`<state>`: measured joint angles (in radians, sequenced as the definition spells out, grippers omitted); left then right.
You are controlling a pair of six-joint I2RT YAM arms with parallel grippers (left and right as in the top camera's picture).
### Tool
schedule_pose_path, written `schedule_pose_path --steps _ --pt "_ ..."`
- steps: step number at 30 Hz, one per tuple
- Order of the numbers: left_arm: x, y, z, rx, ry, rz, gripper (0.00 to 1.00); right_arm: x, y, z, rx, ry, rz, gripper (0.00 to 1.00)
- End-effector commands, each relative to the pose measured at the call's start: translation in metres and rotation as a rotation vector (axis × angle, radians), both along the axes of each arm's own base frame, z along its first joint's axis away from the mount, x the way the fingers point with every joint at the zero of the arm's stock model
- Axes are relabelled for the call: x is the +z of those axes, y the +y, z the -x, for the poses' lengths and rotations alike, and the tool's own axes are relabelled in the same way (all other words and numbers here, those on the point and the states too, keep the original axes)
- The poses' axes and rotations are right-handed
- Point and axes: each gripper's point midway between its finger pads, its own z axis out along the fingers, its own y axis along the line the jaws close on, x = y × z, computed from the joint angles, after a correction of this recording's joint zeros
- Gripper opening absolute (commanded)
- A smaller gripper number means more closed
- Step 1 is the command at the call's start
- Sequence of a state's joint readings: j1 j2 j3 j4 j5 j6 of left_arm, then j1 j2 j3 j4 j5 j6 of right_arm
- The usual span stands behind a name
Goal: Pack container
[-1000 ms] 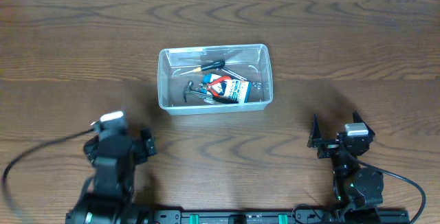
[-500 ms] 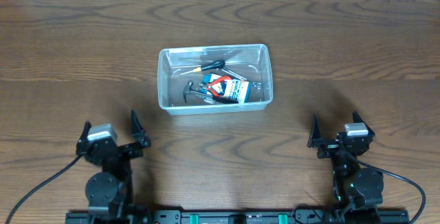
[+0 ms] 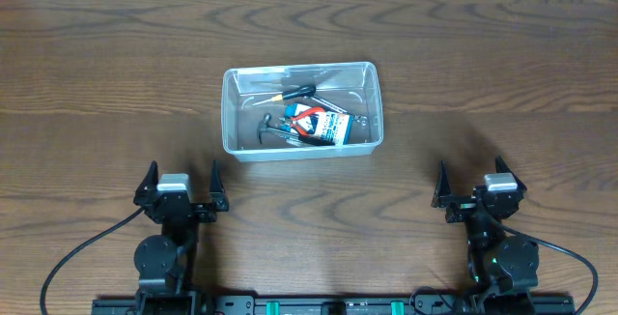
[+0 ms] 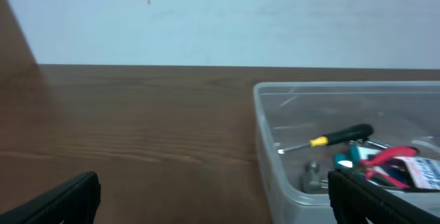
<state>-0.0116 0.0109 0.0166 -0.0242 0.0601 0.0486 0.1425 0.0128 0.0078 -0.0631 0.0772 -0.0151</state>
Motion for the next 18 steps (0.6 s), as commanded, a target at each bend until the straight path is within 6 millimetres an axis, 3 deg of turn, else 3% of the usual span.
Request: schedule_pose_path --steps 1,18 --pt "-0.0142 -0.0119 0.0017 -0.055 0.046 0.023 0.98 -0.0002 0.0032 0.0006 0.015 -0.001 -0.003 0.99" --pt "-0.0145 -0.0125 0.0017 -0.054 0.049 0.052 0.98 -0.0002 0.0032 0.0006 0.015 -0.001 -0.003 0.99"
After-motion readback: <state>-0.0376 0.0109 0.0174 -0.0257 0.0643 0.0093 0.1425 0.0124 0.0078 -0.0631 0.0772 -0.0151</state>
